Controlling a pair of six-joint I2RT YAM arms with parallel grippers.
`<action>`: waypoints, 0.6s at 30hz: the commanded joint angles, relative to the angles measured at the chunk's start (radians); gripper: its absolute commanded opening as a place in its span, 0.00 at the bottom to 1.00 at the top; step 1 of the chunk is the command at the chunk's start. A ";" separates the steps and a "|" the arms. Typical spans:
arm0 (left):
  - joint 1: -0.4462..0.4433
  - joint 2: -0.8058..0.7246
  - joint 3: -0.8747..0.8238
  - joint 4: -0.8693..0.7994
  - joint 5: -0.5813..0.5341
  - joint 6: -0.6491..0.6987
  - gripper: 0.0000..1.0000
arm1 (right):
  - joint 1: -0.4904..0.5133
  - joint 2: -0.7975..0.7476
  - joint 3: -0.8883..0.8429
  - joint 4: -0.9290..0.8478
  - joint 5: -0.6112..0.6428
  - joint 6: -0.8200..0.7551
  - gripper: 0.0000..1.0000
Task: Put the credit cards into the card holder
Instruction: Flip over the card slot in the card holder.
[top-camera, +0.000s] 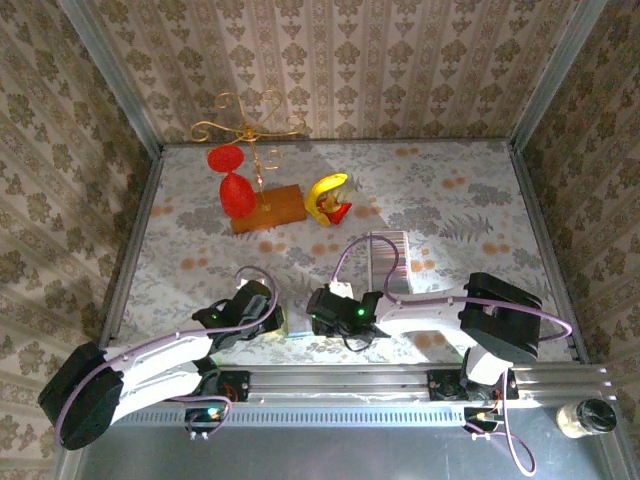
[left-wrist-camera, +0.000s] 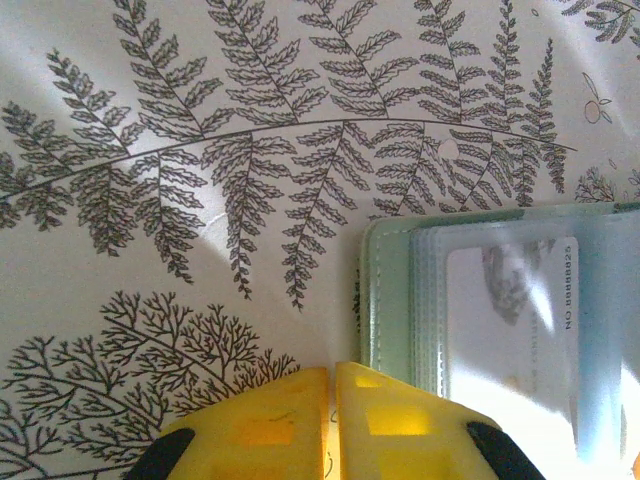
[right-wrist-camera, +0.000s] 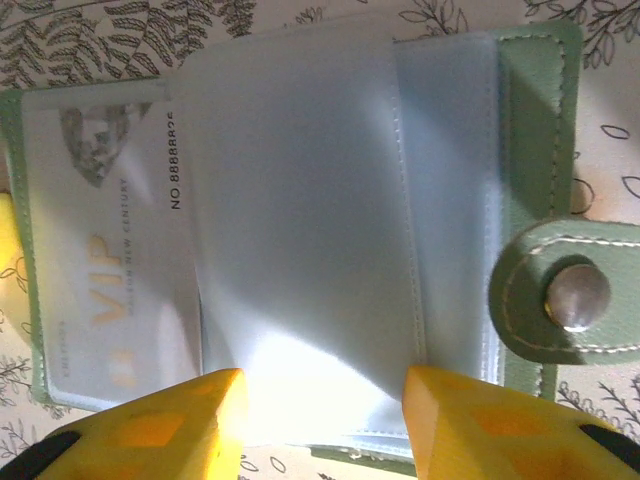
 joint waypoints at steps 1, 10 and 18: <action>-0.020 0.022 -0.030 0.005 0.045 -0.013 0.11 | 0.007 0.035 0.022 0.039 -0.008 0.018 0.47; -0.032 0.034 -0.034 0.022 0.044 -0.026 0.11 | 0.007 0.037 0.025 0.118 -0.028 0.028 0.47; -0.037 0.038 -0.032 0.027 0.042 -0.031 0.11 | 0.006 0.019 -0.013 0.232 -0.047 0.063 0.47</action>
